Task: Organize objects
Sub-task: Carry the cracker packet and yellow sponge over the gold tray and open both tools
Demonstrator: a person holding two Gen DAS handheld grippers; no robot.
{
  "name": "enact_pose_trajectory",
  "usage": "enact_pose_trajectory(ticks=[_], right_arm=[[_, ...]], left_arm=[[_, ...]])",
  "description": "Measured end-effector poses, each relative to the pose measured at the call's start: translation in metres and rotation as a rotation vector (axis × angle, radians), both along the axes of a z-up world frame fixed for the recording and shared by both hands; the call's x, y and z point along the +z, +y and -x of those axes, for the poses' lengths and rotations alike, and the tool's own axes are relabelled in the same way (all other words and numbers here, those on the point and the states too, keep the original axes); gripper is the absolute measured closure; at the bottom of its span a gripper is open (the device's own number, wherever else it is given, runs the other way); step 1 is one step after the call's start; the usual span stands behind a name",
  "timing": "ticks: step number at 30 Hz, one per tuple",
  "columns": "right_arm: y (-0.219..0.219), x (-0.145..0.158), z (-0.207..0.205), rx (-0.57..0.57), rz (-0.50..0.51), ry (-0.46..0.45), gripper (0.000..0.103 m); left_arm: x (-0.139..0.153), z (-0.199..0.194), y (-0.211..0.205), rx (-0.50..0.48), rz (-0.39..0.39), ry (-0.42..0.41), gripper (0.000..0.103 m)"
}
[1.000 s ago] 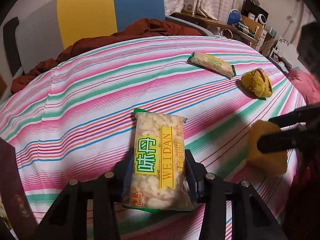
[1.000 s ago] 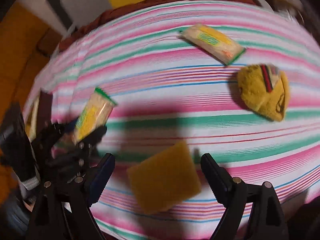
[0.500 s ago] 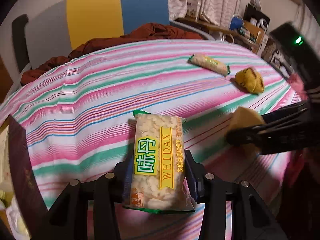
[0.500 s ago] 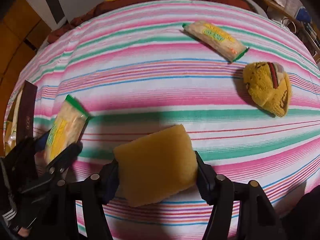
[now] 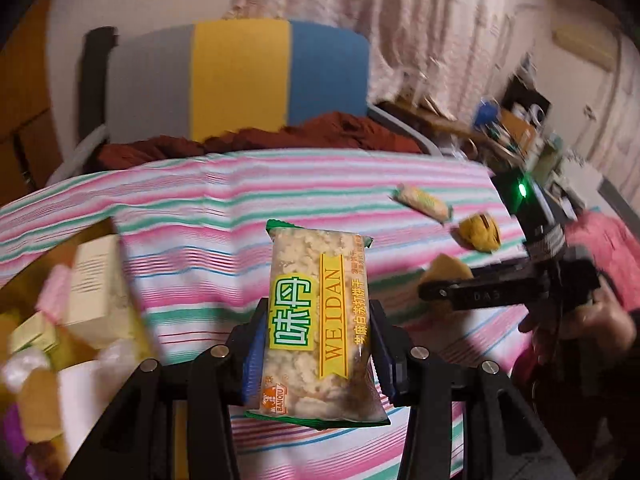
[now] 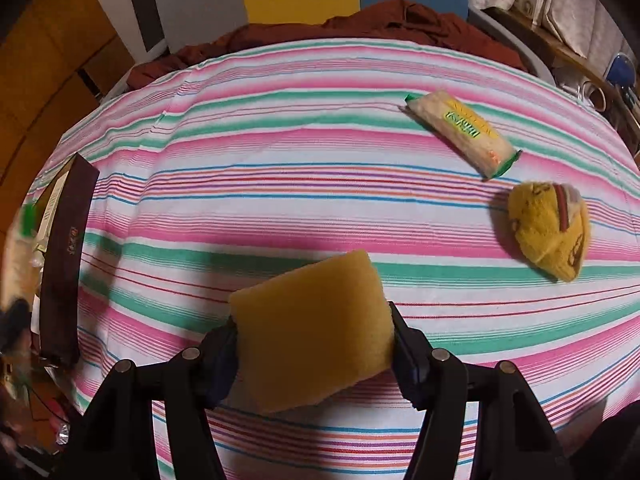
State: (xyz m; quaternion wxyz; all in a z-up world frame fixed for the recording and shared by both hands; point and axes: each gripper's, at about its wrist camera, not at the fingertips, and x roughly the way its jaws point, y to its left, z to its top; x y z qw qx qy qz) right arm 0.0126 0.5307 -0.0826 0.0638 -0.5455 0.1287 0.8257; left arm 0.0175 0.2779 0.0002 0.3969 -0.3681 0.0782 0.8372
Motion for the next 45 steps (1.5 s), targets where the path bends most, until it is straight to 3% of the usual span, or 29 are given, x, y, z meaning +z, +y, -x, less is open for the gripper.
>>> enact_pose_trajectory(ticks=[6,11,16,24,30,38,41,45], right_arm=[[0.001,0.01,-0.007,-0.006,-0.015,0.038,0.038],[-0.029,0.019,-0.003,0.031,0.004,0.078,0.038],[-0.088,0.038,0.006,0.148,0.046,0.151,0.038],[-0.192,0.072,0.016,0.37,0.095,0.245,0.038],[-0.252,0.071,0.017,0.512,0.116,0.235,0.038],[-0.298,0.046,0.028,0.589,0.062,0.171,0.036],[-0.31,0.039,0.025,0.61,-0.005,0.152,0.029],[-0.312,0.034,0.024,0.615,-0.017,0.139,0.017]], left_arm=[[0.028,0.007,-0.042,0.089,-0.017,0.067,0.057],[0.045,0.02,-0.085,0.216,-0.009,0.119,0.056],[0.046,0.033,-0.125,0.318,-0.007,0.132,0.056],[0.028,0.046,-0.169,0.422,-0.021,0.081,0.056],[0.011,0.057,-0.218,0.524,-0.033,0.029,0.056],[-0.001,0.063,-0.264,0.643,-0.015,0.015,0.056],[-0.003,0.071,-0.265,0.649,-0.035,-0.003,0.056],[-0.001,0.085,-0.257,0.628,-0.034,0.005,0.056]])
